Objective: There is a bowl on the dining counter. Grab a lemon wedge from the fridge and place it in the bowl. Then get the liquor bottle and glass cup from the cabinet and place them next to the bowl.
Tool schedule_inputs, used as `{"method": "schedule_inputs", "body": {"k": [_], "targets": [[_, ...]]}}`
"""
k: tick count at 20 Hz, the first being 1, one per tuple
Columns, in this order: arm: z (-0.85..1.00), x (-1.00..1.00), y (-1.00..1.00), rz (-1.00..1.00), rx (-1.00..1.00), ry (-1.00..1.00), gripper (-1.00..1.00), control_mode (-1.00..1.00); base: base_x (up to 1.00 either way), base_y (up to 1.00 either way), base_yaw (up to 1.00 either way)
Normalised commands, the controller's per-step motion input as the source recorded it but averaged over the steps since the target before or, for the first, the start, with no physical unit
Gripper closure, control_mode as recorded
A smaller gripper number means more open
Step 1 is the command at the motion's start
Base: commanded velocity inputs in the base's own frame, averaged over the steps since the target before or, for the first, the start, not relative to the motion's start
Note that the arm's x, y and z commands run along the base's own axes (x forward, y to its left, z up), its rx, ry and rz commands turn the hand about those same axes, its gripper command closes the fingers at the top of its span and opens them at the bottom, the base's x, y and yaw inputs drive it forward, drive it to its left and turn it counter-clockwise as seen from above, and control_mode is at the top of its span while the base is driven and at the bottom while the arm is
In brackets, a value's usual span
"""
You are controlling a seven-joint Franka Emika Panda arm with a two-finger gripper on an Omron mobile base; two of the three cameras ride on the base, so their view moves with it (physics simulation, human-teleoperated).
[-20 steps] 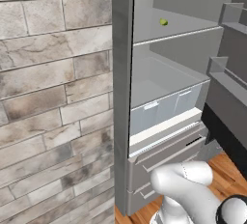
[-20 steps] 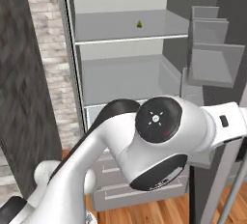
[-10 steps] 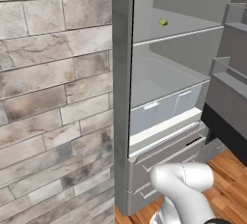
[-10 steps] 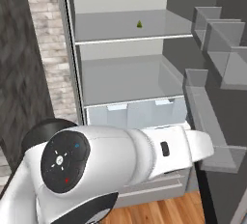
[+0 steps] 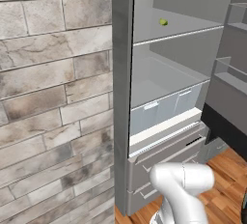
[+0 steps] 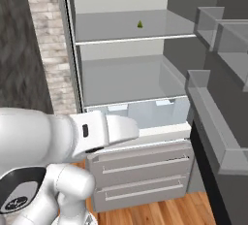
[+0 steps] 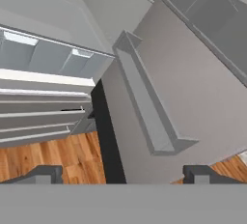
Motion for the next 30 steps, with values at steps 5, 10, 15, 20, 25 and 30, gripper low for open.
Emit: {"method": "schedule_inputs", "body": {"k": [5, 10, 15, 20, 25, 30], "targets": [[0.0, 0.3, 1.0, 0.0, 0.01, 0.0, -1.0, -1.0, 0.0, 0.0, 0.0], [0.0, 0.25, 1.0, 0.0, 0.03, 0.0, -1.0, -1.0, 0.0, 0.0, 0.0], [0.01, 0.03, 0.4, 0.11, 0.27, 0.0, -1.0, -1.0, 0.0, 0.0, 0.0], [-0.08, -0.03, 0.16, 0.15, 0.37, 0.0, -1.0, -1.0, 0.0, 0.0, 0.0], [-0.23, 0.18, 0.3, 0.06, 0.32, 0.0, -1.0, -1.0, 0.0, 0.0, 0.0], [-0.07, 0.06, 0.14, 0.0, 0.06, 0.0, -1.0, -1.0, 0.0, 0.0, 0.0]]}}
